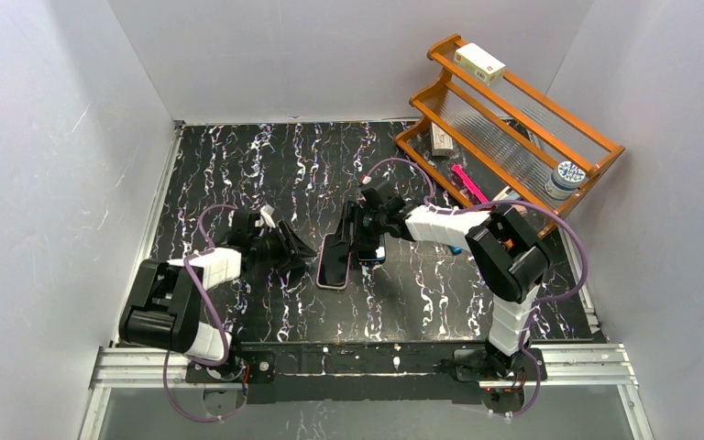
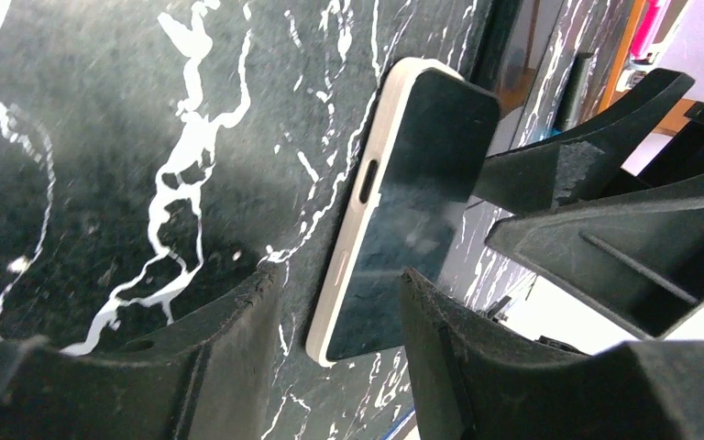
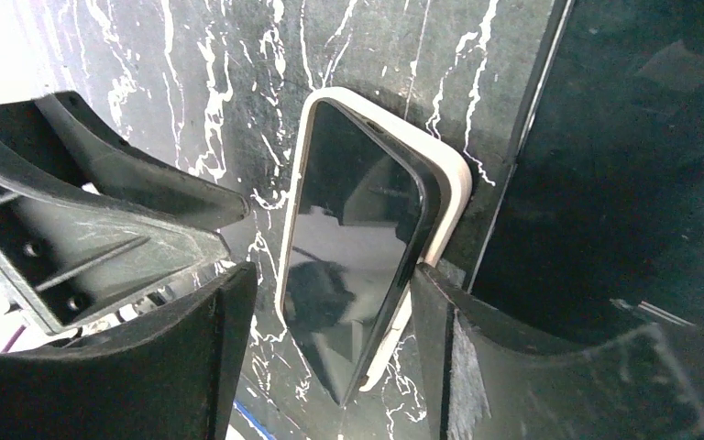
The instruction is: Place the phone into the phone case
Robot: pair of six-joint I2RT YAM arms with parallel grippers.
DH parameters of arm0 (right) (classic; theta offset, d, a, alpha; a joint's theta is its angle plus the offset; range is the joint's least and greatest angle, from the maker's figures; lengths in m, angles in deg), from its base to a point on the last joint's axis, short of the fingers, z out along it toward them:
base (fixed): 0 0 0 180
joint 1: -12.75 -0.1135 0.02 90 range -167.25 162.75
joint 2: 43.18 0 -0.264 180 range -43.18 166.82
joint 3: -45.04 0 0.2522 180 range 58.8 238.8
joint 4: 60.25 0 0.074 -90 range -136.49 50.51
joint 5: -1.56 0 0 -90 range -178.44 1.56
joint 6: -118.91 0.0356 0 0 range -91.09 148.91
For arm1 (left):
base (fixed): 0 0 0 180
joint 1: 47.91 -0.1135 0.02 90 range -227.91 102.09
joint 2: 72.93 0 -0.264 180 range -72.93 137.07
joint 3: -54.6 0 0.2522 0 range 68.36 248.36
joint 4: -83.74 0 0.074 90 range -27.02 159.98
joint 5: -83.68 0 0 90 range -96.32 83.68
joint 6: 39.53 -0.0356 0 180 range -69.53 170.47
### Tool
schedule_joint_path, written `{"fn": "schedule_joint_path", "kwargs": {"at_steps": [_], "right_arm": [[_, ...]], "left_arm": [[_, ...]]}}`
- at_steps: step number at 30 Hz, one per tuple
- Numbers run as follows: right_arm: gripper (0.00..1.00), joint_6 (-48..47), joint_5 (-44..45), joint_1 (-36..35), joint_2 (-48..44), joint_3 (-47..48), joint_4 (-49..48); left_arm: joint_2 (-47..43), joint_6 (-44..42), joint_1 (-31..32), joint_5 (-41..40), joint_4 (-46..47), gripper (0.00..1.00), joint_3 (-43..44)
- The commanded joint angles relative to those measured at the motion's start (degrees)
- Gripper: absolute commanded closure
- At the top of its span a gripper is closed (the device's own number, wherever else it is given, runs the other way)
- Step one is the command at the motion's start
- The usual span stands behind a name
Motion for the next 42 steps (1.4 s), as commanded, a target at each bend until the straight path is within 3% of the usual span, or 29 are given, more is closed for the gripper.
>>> {"fn": "schedule_joint_path", "kwargs": {"at_steps": [1, 8, 17, 23, 30, 35, 42], "right_arm": [[0.29, -0.17, 1.27, 0.27, -2.14, 3.19, 2.91], [0.33, 0.19, 1.90, 0.22, -3.88, 4.09, 6.61], [0.31, 3.64, 1.44, -1.45, -2.26, 0.76, 3.20], [0.26, 3.71, 3.38, -2.24, -1.08, 0.24, 3.50], [0.26, 3.41, 4.58, -2.17, -0.69, 0.42, 3.55], [0.26, 2.69, 4.07, -2.24, -0.24, -0.61, 3.35], [0.25, 2.30, 2.61, -2.31, -0.47, -2.46, 1.55]], "left_arm": [[2.51, -2.20, 0.02, 2.91, 0.22, 0.52, 3.88], [5.61, -1.42, 1.08, 2.70, 0.98, 0.52, 3.81], [5.77, 1.64, 5.37, 1.17, 3.59, 0.53, 2.33], [2.53, 4.37, 8.07, -1.66, 3.77, 0.60, -0.28], [-1.98, 10.70, 12.41, -5.24, 6.17, 0.67, -3.24], [-7.07, 11.70, 12.42, -9.58, 3.37, 0.65, -4.69], [-4.99, 7.24, 9.30, -9.51, 0.06, 0.62, -1.78]]}}
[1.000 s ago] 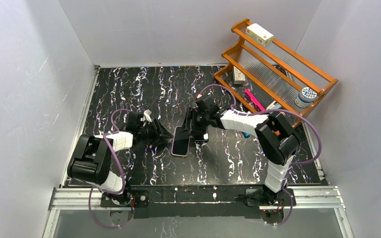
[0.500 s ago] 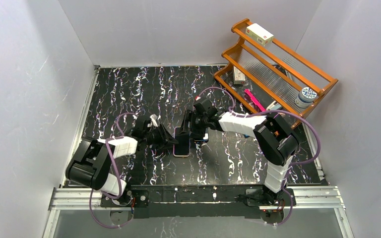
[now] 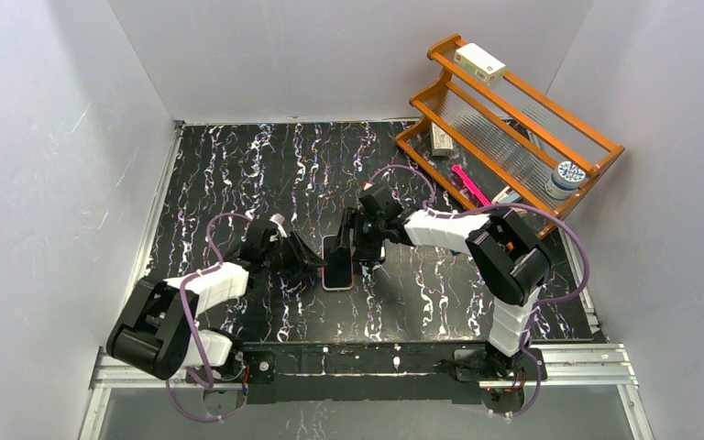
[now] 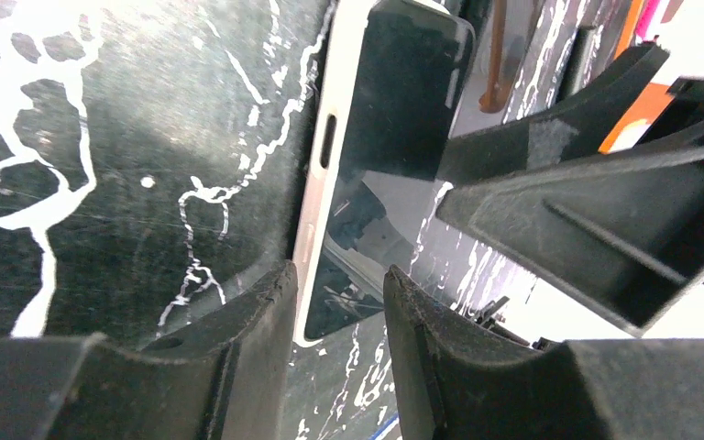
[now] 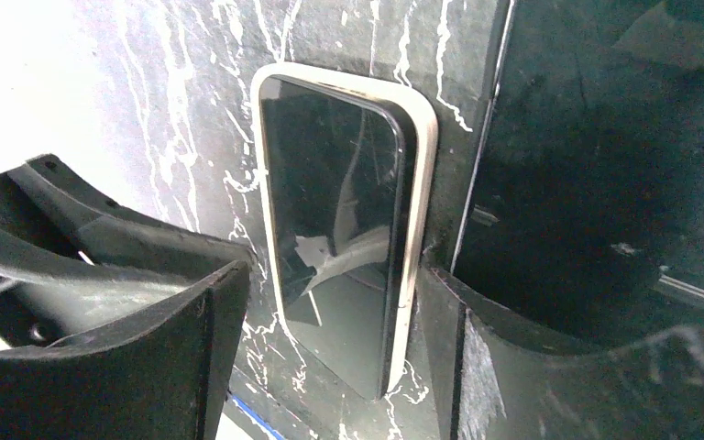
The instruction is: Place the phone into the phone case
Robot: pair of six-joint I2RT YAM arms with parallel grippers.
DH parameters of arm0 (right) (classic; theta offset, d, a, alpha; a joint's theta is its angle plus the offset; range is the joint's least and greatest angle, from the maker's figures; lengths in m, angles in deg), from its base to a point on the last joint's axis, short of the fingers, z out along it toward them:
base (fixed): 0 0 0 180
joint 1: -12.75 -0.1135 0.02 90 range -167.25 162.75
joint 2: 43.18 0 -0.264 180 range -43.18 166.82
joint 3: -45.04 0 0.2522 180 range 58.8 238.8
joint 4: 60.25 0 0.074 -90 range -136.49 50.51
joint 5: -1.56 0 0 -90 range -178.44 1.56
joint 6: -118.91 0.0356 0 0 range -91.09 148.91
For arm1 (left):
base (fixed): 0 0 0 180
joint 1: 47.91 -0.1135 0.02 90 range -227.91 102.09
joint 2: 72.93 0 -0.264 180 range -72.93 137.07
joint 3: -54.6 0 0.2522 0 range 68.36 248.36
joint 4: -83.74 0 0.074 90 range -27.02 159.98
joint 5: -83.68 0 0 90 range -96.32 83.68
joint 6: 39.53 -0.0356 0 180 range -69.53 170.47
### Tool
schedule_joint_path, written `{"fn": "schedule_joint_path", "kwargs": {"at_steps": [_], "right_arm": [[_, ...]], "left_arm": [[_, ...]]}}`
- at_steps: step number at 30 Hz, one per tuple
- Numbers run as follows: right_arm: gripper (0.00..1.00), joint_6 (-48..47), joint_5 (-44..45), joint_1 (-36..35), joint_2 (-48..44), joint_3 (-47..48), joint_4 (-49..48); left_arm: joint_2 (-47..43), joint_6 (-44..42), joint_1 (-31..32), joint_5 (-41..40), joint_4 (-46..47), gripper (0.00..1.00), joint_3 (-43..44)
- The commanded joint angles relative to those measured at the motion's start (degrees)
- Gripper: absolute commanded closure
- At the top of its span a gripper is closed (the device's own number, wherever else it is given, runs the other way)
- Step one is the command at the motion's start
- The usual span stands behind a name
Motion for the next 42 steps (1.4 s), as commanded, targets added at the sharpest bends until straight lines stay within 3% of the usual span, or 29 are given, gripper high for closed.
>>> {"fn": "schedule_joint_path", "kwargs": {"at_steps": [1, 13, 21, 30, 42], "right_arm": [[0.25, -0.85, -0.08, -0.45, 0.54, -1.86, -1.90], [0.22, -0.91, -1.67, -1.50, 0.50, -5.75, -9.16], [0.22, 4.89, -10.94, -1.14, -0.73, -11.86, -29.37], [0.25, 17.40, -23.01, 0.66, 1.18, -18.52, -56.64], [0.25, 19.33, -24.01, 1.18, 2.46, -20.79, -65.65]], "left_arm": [[1.09, -2.72, -2.42, -0.86, -3.04, 0.61, 2.06], [7.31, -5.44, -3.06, 2.45, 1.33, 0.55, 2.60], [10.86, -4.86, -3.00, 6.58, 4.78, 0.62, 1.40], [9.94, -7.96, -3.05, 5.38, 0.05, 0.61, 2.73], [8.54, -7.49, -3.05, 4.70, 0.99, 0.60, 0.49]]}}
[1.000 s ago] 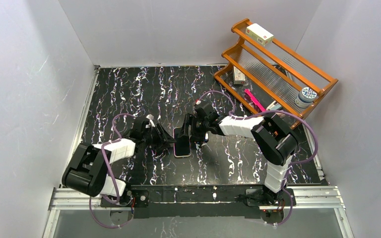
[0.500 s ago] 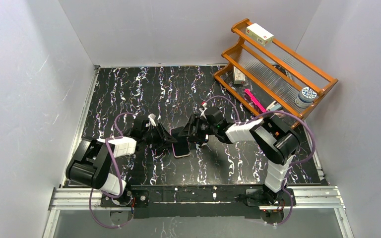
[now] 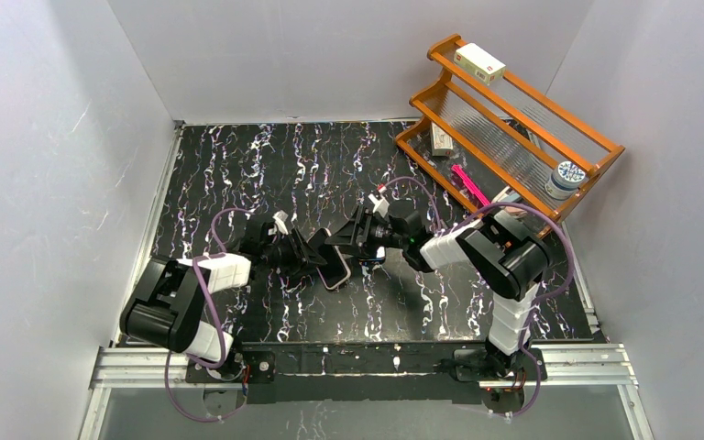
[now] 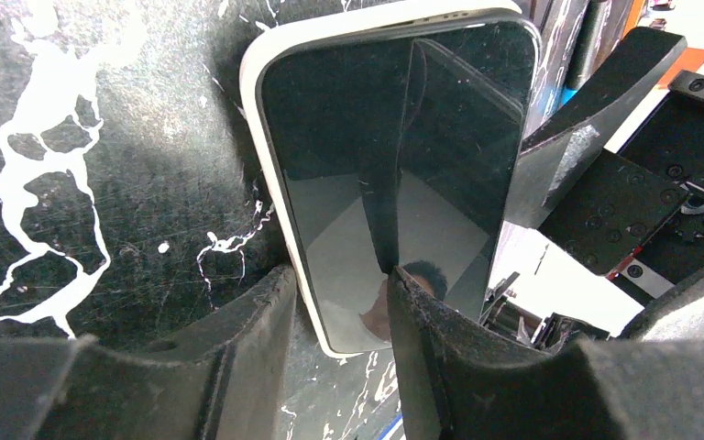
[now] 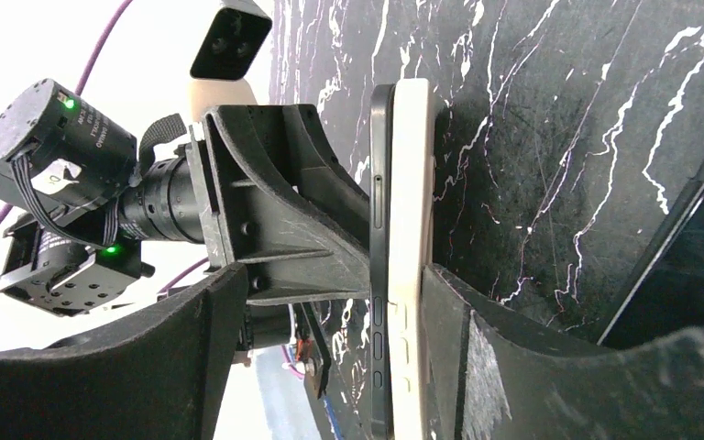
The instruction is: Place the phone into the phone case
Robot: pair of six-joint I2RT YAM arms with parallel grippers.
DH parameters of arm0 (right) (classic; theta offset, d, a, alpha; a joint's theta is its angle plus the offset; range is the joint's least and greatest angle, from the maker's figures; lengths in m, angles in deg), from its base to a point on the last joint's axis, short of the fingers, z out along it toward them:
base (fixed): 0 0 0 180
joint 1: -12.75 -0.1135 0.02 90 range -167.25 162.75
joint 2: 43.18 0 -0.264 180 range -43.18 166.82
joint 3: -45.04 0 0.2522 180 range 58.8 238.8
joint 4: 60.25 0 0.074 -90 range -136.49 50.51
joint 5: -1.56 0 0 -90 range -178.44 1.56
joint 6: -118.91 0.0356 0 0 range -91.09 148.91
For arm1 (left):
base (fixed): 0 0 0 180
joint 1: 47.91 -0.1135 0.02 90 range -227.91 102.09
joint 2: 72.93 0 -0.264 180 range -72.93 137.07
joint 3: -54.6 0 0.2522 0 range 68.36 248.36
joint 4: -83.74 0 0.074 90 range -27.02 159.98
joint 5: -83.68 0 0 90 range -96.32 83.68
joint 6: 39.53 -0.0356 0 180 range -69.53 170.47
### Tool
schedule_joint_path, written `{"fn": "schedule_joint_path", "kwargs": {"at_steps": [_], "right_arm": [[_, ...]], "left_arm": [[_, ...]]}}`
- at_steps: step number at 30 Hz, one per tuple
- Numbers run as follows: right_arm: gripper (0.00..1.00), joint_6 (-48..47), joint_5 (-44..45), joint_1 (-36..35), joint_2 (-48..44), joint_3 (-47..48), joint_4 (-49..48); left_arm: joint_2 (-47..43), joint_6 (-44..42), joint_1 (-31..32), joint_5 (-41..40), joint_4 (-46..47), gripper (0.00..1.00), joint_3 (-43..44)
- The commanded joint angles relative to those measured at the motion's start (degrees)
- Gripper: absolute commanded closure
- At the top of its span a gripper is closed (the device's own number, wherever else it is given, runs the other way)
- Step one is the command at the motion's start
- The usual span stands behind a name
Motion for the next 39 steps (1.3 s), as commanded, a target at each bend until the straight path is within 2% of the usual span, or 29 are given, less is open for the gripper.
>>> {"fn": "schedule_joint_path", "kwargs": {"at_steps": [1, 7, 12, 19, 24, 29, 30, 32, 35, 37, 39], "right_arm": [[0.25, 4.92, -8.66, -2.15, 1.31, -0.03, -11.20], [0.27, 3.38, -8.85, -2.18, 2.53, 0.11, -6.92], [0.39, 0.25, -7.85, -2.13, 0.96, 0.23, -2.10], [0.68, 2.22, -9.11, -2.15, 1.39, -0.88, -6.16], [0.98, 2.37, -8.98, -2.17, 1.56, -1.58, -7.37], [0.99, -0.18, -7.43, -2.14, 0.10, -0.62, -2.83], [0.96, -0.81, -6.97, -2.12, -0.40, -0.35, -1.61], [0.76, -1.14, -6.47, -2.13, -1.21, -0.26, -0.39], [0.61, -0.93, -7.03, -2.20, -1.57, 0.18, 0.00], [0.57, -0.98, -7.14, -2.36, -1.65, 0.62, 1.14], [0.59, -2.38, -5.99, -2.69, -1.83, 1.35, 4.87]], "left_arm": [[-0.03, -0.92, 0.97, -2.22, -2.09, 0.60, -2.00], [0.03, -1.97, 0.97, -2.81, -3.27, 0.61, -1.86], [-0.38, -2.45, 0.98, -3.60, -3.92, 0.61, -2.09], [-0.14, -2.84, 1.03, -4.17, -4.47, 0.61, -1.87], [0.10, -3.51, 0.97, -4.50, -5.38, 0.60, -1.39], [-0.08, -3.26, 0.96, -4.76, -5.00, 0.60, -1.65], [0.04, -3.25, 0.99, -4.71, -5.03, 0.60, -1.65], [0.19, -3.29, 1.03, -4.71, -5.06, 0.60, -1.65], [0.23, -3.28, 1.01, -4.88, -5.02, 0.60, -1.79], [0.28, -3.01, 0.98, -4.84, -4.94, 0.60, -1.83], [0.19, -2.77, 0.97, -4.86, -4.85, 0.60, -1.83]]}}
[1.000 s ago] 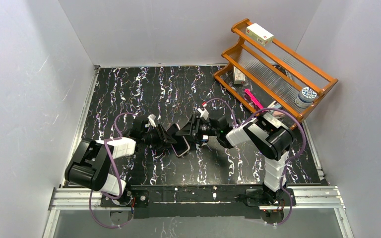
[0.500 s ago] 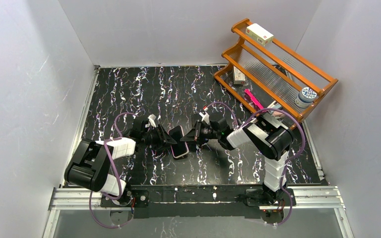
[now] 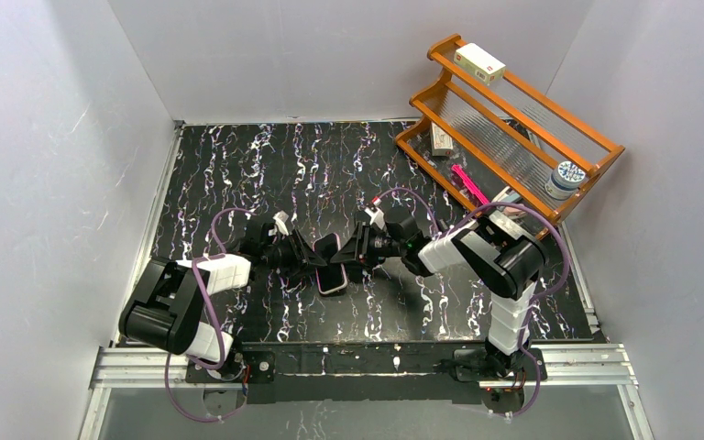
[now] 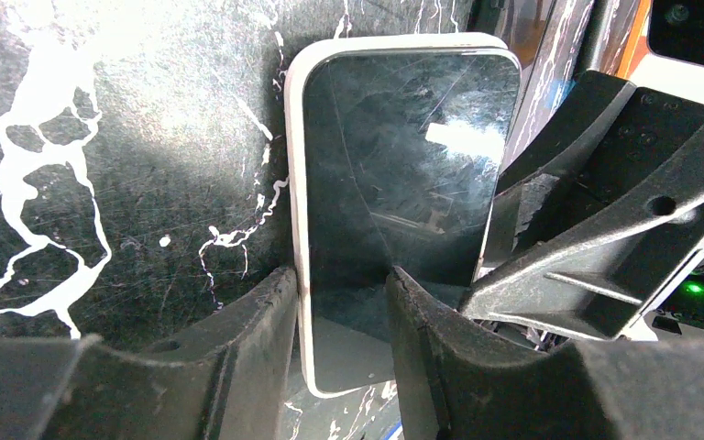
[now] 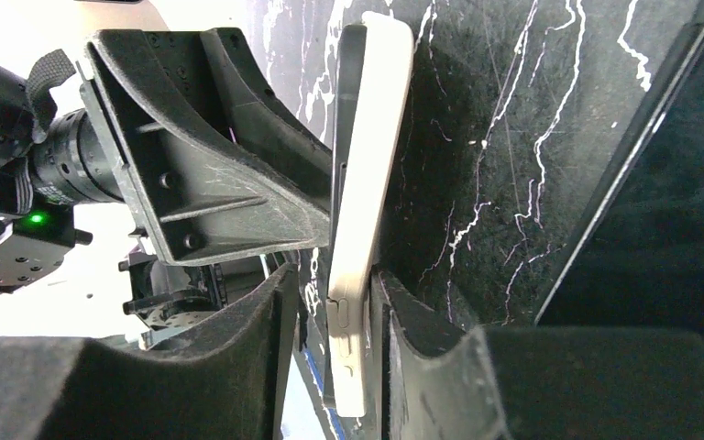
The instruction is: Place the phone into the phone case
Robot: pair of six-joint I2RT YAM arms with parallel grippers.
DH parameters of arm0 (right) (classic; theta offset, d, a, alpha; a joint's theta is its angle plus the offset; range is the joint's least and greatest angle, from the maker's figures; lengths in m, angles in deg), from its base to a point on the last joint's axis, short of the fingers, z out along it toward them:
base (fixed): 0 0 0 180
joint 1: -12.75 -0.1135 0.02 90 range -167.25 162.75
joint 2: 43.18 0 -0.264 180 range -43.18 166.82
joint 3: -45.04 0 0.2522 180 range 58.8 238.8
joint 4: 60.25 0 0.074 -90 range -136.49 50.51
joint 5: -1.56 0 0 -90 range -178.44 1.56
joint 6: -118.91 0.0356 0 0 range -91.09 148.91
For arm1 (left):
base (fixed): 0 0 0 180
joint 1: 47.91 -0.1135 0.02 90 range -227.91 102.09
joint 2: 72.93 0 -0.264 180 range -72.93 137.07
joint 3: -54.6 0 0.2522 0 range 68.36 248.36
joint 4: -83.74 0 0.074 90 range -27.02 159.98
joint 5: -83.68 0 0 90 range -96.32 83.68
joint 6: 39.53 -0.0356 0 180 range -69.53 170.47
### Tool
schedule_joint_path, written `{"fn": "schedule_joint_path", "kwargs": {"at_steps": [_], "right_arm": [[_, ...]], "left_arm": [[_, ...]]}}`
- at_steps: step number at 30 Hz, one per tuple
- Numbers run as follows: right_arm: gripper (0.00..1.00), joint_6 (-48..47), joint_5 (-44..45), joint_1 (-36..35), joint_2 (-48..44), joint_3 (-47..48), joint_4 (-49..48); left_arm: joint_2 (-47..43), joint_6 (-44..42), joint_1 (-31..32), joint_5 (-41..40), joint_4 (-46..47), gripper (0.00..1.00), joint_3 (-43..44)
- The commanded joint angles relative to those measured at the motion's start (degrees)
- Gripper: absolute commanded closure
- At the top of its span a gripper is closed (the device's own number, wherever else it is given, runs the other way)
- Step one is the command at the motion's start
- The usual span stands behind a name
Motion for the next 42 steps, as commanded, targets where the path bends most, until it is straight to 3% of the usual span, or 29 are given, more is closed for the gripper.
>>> {"fn": "schedule_joint_path", "kwargs": {"at_steps": [1, 4, 8, 16, 18, 21, 26, 34, 38, 42], "right_arm": [[0.61, -1.92, -2.19, -1.77, -3.36, 3.65, 3.27], [0.70, -3.14, -1.13, -1.99, -3.81, 3.99, 5.88], [0.99, -4.43, 1.43, -1.85, -6.19, 3.10, 7.69], [0.99, -5.22, 5.14, -0.62, -17.33, -2.82, 3.33], [0.99, -5.23, 5.48, -0.49, -20.70, -4.13, 2.59], [0.99, -4.25, 6.07, -0.55, -25.53, -6.88, -0.75], [0.99, -1.14, 5.74, -0.56, -31.24, -10.69, -8.53], [0.99, 2.30, 2.45, -0.56, -32.98, -10.01, -13.94], [0.99, 4.49, 1.48, -0.53, -31.91, -10.35, -17.46], [0.99, 4.63, 0.64, -0.51, -30.51, -9.53, -17.17]], "left_arm": [[0.71, -1.54, 0.70, -4.29, -4.17, 0.60, -1.46], [-0.20, -1.41, 0.70, -4.26, -4.46, 0.60, -1.48], [-3.09, -1.47, 0.70, -4.24, -6.08, 0.59, -0.97], [-14.89, -4.55, -0.84, 0.20, -16.53, 0.31, 6.15], [-17.66, -3.15, -1.40, 2.32, -16.10, 0.21, 6.95], [-20.89, 2.68, -2.14, 7.65, -9.41, 0.17, 6.10], [-23.16, 15.32, -2.16, 13.43, 5.95, 0.22, 3.83], [-26.13, 20.30, -2.13, 16.51, 11.12, 0.32, 3.97], [-26.65, 22.67, -2.06, 16.65, 13.63, 0.46, 3.43], [-26.55, 23.93, -1.50, 16.65, 16.23, 0.53, 2.39]]}}
